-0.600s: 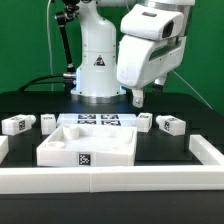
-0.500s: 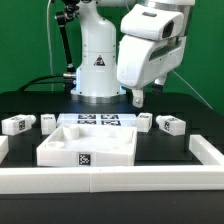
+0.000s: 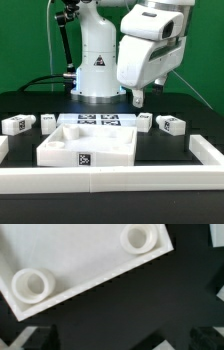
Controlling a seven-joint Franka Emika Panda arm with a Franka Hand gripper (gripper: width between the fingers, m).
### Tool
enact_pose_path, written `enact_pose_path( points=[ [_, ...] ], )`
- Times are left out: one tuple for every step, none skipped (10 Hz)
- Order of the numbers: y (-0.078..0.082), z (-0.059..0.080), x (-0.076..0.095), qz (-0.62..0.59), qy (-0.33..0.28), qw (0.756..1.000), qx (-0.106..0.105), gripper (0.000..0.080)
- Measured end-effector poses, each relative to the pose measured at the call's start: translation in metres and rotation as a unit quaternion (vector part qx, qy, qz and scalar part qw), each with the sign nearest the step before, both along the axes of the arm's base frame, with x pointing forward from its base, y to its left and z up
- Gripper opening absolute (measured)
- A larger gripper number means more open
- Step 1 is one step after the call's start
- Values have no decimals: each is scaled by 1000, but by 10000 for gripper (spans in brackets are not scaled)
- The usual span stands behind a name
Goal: Assemble square table
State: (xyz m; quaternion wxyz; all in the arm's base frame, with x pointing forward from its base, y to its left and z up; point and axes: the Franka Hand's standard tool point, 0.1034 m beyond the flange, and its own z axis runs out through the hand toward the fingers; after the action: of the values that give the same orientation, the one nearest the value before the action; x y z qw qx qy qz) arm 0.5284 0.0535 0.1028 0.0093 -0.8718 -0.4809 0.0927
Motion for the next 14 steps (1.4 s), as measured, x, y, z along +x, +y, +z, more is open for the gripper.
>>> enact_pose_path(
  points=[
    [-7,0,-7,37,-7,999,9,649],
    [-17,-2,-14,74,-18,997,18,649],
    [-31,-7,-22,136,-19,990,31,649],
    [-39,-11,-24,173,-12,984,37,649],
    [-38,-11,-23,191,-12,981,40,649],
    [-38,-11,-24,212,-10,976,43,649],
    [-39,-11,-24,248,-7,967,48,649],
    [-44,-14,-25,299,-8,953,57,649],
    [-54,-20,-31,329,-12,942,62,649],
    [-61,-25,-36,313,-18,948,61,649],
    [-70,-32,-42,304,-26,950,63,649],
    [-84,-44,-51,281,-23,957,68,649],
    [-93,-50,-56,263,-19,962,73,649],
    [-92,-50,-55,264,-19,961,72,649]
  ],
)
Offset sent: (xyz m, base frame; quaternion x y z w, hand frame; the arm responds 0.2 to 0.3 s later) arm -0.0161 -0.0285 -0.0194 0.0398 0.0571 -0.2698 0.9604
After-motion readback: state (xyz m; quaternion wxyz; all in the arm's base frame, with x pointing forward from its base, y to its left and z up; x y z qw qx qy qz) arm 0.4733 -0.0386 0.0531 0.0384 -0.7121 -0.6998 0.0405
